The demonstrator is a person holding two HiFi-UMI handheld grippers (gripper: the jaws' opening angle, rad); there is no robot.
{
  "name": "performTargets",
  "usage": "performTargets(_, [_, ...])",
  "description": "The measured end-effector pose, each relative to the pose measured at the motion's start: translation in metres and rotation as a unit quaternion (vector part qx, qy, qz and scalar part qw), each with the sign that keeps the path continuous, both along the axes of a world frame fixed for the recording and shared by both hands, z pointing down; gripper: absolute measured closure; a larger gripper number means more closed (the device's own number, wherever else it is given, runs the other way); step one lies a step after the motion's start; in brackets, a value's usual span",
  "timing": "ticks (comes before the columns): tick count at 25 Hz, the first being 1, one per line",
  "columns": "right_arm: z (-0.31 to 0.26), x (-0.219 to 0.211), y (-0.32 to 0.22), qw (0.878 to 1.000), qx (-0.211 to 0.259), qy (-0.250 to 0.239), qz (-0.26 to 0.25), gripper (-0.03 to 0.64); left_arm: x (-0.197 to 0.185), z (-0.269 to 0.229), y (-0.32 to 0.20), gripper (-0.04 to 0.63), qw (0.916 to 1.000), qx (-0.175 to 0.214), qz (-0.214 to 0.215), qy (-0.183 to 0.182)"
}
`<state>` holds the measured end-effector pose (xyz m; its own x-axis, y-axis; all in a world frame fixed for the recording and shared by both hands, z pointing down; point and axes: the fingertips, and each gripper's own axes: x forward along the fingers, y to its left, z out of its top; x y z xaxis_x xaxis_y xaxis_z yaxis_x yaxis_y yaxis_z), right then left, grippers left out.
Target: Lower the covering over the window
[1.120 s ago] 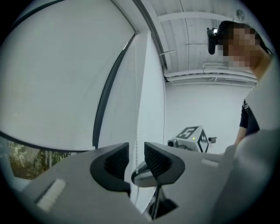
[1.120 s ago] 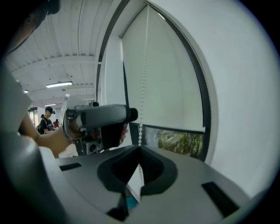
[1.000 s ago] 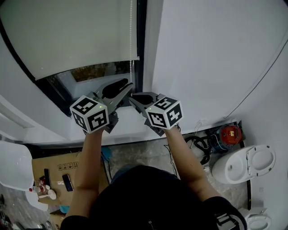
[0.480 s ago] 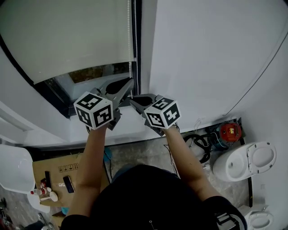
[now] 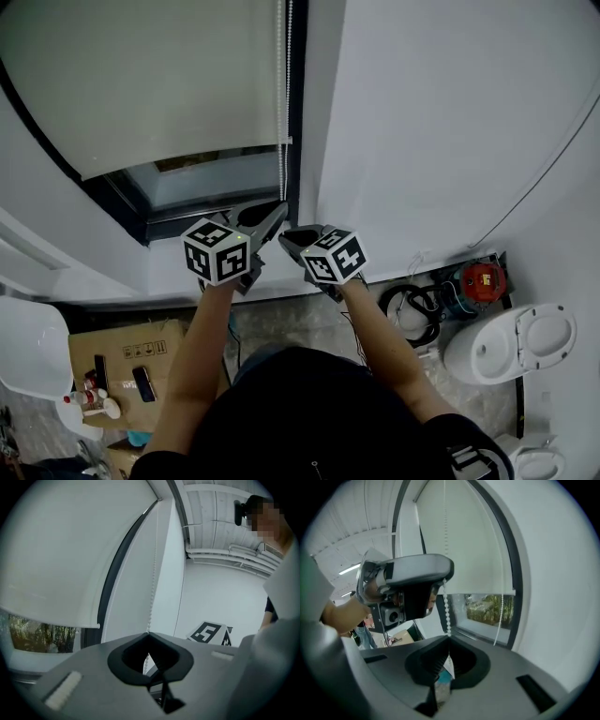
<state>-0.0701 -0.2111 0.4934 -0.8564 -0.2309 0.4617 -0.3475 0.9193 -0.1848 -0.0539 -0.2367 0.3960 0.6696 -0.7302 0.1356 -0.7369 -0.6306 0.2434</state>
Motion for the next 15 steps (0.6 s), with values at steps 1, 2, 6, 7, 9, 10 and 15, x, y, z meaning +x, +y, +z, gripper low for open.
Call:
performTargets(1, [0.004, 0.001, 0.0, 1.0, -0.002, 0.001, 0.002, 0.603, 0.0, 0.004, 0.0, 0.583, 1.0, -0.004, -0.001, 0.003])
performTargets(2, [0.006, 0.001, 0.0, 1.0, -0.003, 0.0, 0.004, 0.603, -0.001, 0.007, 0.0, 0.583, 1.0, -0.006, -0.002, 0.006])
performTargets(6, [0.01, 0.004, -0.006, 1.0, 0.021, 0.005, 0.015, 0.601, -0.004, 0.01, -0.003, 0.584, 0.9998, -0.006, -0.006, 0.015])
performTargets(7, [0.01, 0.005, -0.006, 0.999, 0.028, 0.008, 0.018, 0.601, -0.005, 0.01, -0.004, 0.583, 0.9998, -0.005, -0.008, 0.015])
performTargets(9, [0.007, 0.01, -0.005, 0.999, 0.034, 0.0, 0.03, 0.585, -0.007, 0.01, -0.004, 0.584, 0.9998, -0.004, -0.011, 0.018])
performTargets(10, [0.001, 0.014, -0.006, 0.998, 0.039, -0.011, 0.042, 0.564, -0.008, 0.011, -0.005, 0.583, 0.9997, -0.003, -0.013, 0.02])
performTargets(15, [-0.041, 0.036, -0.014, 0.989, 0.083, -0.06, 0.103, 0.545, -0.012, 0.011, -0.008, 0.584, 0.9994, 0.004, -0.025, 0.022])
